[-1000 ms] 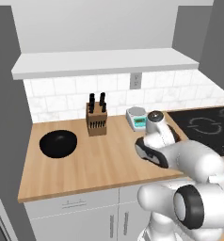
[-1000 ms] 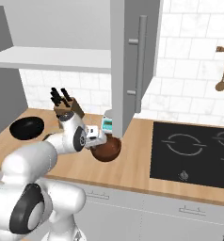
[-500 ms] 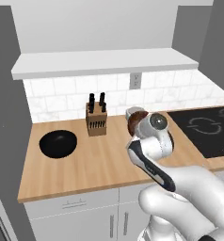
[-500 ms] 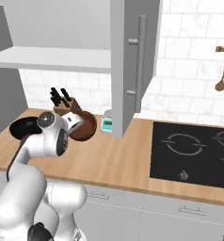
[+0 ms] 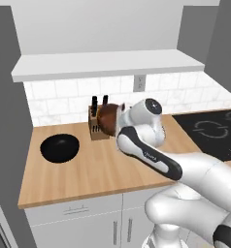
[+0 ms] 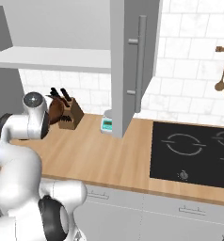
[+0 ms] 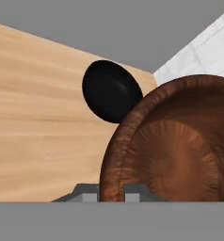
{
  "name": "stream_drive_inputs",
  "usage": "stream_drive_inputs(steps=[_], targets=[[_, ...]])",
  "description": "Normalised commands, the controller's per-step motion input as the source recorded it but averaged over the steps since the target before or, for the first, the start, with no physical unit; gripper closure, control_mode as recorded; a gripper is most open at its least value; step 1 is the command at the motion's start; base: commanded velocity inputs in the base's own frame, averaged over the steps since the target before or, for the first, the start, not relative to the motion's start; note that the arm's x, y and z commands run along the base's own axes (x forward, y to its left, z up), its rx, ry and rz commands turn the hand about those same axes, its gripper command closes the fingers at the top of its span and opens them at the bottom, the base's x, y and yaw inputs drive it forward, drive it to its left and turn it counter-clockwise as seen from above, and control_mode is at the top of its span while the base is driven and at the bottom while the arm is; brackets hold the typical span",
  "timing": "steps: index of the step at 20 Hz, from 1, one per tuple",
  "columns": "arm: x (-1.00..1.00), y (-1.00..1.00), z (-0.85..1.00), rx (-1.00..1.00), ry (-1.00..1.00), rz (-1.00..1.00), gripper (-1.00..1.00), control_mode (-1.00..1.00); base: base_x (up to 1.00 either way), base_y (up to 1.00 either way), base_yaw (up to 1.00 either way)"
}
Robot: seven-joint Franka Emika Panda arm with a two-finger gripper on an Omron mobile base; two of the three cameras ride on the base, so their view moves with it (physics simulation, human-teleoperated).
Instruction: Pick up the bowls on the counter and stack them on top of one another in the open cabinet. Place the smaller bowl on top of the larger bowl.
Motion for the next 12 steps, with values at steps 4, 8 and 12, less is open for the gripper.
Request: stream_drive_inputs(steps=[4, 8, 12], targets=[[-0.06, 1.0, 0.14, -0.4, 0.15, 0.35, 1.0, -1.0, 0.0, 0.0, 0.0], [-0.03, 0.92, -0.09, -0.44, 0.16, 0.14, 1.0, -1.0, 0.0, 0.0, 0.0], [0.0, 0.04, -0.08, -0.07, 0.02, 0.01, 1.0, -1.0, 0.0, 0.0, 0.0]])
